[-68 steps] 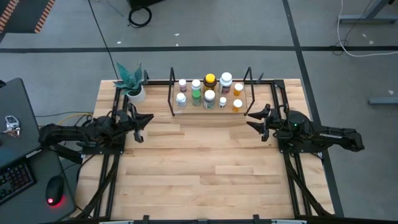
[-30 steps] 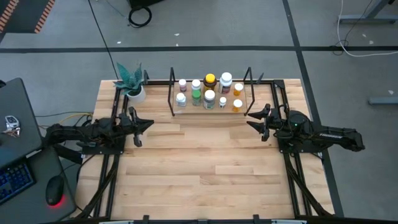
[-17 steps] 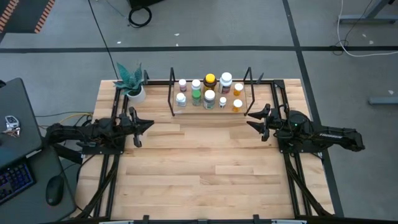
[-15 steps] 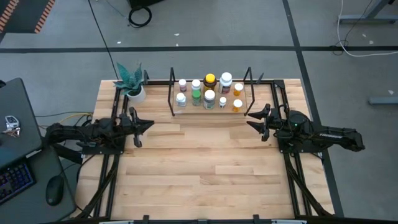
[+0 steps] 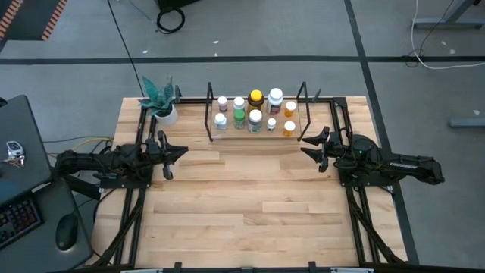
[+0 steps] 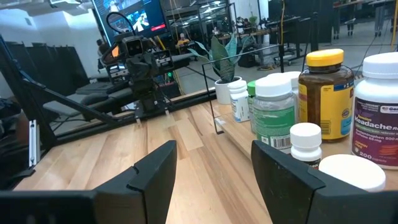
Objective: Pick and place medicine bottles onto shelf by color
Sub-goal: Return to Home Position
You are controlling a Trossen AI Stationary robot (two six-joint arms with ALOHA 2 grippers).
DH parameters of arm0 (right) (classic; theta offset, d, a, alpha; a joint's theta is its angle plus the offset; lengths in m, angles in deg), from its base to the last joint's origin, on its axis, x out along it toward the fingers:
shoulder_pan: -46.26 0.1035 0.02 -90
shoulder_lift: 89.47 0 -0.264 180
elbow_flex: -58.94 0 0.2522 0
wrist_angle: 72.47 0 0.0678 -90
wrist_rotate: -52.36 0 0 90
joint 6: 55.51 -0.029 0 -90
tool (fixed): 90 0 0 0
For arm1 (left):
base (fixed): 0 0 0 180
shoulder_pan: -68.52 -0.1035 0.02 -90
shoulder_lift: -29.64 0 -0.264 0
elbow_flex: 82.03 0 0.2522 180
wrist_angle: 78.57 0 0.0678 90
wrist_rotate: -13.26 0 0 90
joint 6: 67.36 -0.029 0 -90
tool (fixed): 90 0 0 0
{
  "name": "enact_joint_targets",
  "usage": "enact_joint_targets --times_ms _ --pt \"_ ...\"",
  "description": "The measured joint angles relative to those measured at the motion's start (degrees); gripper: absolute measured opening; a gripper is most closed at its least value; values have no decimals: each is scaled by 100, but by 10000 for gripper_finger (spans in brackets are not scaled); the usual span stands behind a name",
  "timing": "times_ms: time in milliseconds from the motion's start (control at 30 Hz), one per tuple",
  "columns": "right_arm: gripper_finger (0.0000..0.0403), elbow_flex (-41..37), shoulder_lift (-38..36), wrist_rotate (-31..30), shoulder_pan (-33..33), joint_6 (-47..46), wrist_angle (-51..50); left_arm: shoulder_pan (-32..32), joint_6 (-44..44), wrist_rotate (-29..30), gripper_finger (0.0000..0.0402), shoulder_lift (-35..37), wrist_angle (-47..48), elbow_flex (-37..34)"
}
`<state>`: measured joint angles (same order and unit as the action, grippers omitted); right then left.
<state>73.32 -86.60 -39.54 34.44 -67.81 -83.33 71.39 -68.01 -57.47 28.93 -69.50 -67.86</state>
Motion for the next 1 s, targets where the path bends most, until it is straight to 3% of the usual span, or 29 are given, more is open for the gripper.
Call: enact_joint_targets --times_ms 1000 --pt "215 0 2 1 0 0 2 0 -2 0 30 -2 -15 0"
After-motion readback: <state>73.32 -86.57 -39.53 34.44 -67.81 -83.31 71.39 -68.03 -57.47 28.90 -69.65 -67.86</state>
